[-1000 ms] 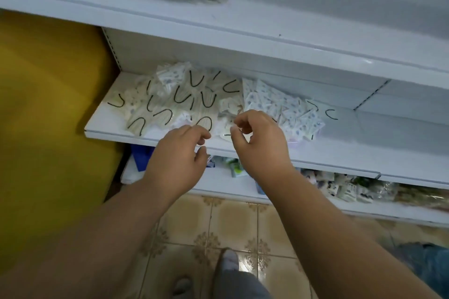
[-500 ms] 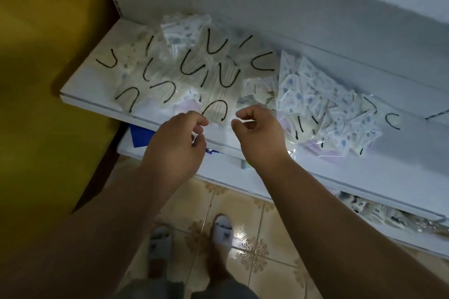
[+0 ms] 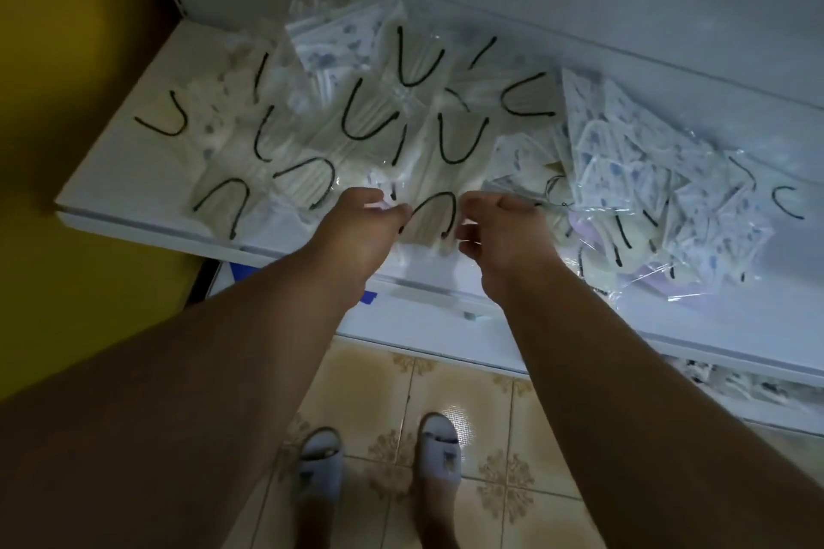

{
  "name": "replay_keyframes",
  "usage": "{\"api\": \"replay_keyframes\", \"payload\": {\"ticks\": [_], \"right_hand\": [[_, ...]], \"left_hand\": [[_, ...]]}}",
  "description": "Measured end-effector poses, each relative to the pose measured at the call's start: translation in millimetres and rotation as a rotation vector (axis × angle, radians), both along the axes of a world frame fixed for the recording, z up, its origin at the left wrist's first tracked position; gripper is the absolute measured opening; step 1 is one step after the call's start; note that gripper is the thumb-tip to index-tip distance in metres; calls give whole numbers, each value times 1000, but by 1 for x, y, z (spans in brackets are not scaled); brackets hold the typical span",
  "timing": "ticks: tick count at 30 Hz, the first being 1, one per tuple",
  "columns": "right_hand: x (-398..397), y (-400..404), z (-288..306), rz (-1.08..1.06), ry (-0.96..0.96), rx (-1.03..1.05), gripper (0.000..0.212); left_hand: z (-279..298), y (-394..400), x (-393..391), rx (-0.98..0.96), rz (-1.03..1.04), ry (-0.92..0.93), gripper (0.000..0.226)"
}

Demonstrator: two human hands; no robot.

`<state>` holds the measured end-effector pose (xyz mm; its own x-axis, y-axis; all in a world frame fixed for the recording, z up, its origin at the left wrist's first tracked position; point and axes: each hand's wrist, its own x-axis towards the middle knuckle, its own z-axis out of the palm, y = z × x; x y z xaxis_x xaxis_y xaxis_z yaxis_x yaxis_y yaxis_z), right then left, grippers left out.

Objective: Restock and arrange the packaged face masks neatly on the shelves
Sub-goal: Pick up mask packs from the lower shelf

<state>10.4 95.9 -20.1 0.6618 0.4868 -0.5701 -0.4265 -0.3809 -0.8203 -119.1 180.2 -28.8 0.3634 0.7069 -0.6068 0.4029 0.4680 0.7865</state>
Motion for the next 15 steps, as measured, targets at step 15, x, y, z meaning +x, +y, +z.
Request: {"api": "replay_keyframes", "payload": {"ticks": [15], "right_hand": [[-78,57,17,212,192,217,17]], "left_hand": [[10,57,-81,-276,202,-381,24]]}}
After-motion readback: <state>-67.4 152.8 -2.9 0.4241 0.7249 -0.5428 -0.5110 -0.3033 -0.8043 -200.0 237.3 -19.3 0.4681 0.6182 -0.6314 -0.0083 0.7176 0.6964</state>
